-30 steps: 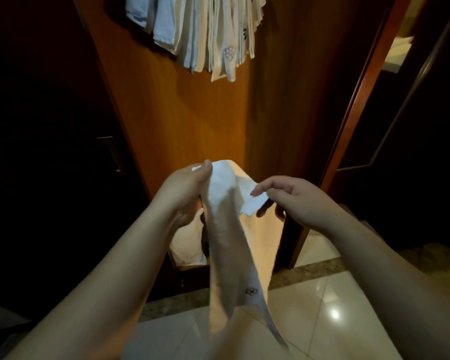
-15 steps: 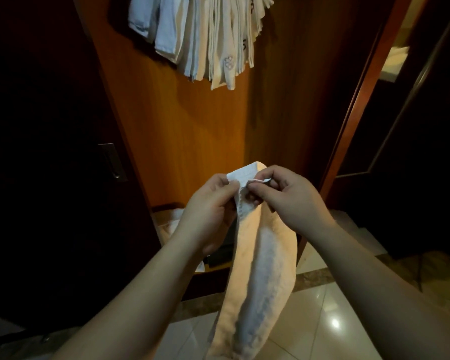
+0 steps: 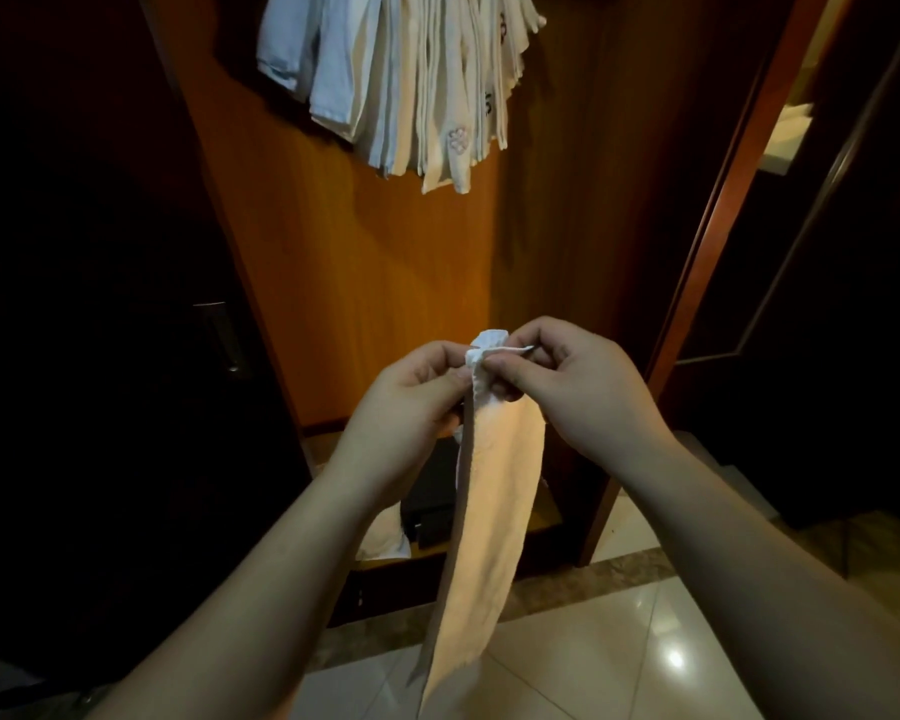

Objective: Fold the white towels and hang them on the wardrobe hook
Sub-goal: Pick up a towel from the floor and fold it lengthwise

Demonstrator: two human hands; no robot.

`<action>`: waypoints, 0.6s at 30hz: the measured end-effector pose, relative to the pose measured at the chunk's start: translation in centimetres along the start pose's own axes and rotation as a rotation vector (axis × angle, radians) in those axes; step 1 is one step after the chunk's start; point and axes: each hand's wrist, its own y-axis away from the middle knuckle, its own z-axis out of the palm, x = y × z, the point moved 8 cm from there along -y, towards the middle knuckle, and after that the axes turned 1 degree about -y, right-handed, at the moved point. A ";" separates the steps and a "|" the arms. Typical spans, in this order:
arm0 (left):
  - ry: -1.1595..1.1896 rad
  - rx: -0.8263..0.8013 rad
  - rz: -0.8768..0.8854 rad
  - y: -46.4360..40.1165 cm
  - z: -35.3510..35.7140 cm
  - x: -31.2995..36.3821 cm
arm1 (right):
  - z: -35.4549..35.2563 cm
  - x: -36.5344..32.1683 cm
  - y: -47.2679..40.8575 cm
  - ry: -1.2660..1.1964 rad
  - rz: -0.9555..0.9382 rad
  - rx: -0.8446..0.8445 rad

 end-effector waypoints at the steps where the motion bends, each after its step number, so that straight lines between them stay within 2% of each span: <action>1: -0.006 -0.009 0.001 -0.1 -0.1 0.1 | 0.1 -0.1 -0.1 -0.012 0.000 0.002; 5: -0.080 -0.019 0.042 0.0 -0.3 0.7 | 0.5 -0.4 -0.5 -0.040 -0.003 0.014; 8: -0.160 0.009 0.076 -0.2 -1.0 0.7 | 1.1 -0.2 -1.0 -0.019 0.036 -0.084; 11: -0.230 0.022 0.049 -0.7 -2.3 0.2 | 1.8 0.9 -1.8 0.243 0.088 -0.321; 15: -0.185 0.088 0.028 -1.1 -5.1 -0.1 | 2.0 5.1 -2.1 0.662 0.142 -0.578; 18: -0.110 0.105 0.018 -1.2 -6.6 0.0 | 2.2 7.4 -1.7 0.701 0.098 -0.667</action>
